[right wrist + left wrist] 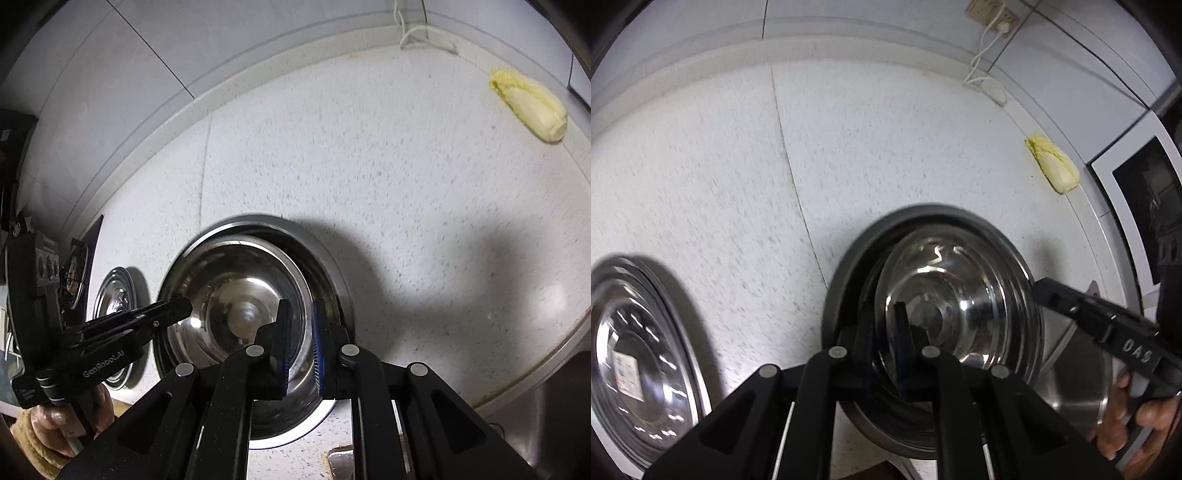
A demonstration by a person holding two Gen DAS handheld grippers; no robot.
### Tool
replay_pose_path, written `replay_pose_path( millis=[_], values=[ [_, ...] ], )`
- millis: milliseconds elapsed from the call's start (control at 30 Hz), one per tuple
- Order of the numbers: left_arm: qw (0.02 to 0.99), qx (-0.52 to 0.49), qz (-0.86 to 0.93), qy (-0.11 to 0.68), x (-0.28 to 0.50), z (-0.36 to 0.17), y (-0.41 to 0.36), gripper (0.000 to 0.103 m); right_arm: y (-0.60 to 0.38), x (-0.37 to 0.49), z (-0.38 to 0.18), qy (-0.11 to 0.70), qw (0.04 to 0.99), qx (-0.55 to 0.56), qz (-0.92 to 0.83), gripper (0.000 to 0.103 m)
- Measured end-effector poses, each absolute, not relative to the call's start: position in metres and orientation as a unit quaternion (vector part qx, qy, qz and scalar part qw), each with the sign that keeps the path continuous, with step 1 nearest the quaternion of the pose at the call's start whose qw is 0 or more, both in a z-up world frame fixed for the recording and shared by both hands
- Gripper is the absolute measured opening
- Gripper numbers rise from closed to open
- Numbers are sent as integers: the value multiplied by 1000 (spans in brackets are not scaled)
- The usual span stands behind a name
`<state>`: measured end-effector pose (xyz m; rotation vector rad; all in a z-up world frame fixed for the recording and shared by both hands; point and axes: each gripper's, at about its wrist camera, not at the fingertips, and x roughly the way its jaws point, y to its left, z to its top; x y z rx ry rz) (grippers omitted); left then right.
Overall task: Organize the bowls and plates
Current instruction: 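Open both tools to release the small bowl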
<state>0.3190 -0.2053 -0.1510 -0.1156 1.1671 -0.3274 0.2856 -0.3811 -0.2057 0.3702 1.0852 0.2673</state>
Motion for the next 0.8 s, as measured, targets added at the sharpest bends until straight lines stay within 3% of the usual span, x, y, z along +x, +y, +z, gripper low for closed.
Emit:
replay_pose_path(
  millis=[133, 200, 233, 333, 567, 800],
  values=[
    [843, -49, -149, 514, 314, -128, -192, 10, -385, 279, -191, 490, 848, 163, 122, 13],
    [860, -55, -138, 489, 312, -112, -179, 10, -388, 277, -187, 485, 852, 160, 119, 27],
    [864, -57, -134, 482, 311, -107, -173, 10, -390, 276, -186, 483, 854, 156, 115, 29],
    [852, -87, -135, 497, 312, -105, -152, 10, -393, 273, -188, 486, 855, 146, 109, 29],
    [787, -155, -143, 580, 313, -157, -130, 10, -401, 275, -203, 512, 840, 140, 111, 29],
    [778, -189, -166, 576, 311, -159, -130, 8, -401, 278, -210, 524, 831, 141, 120, 29]
  ],
)
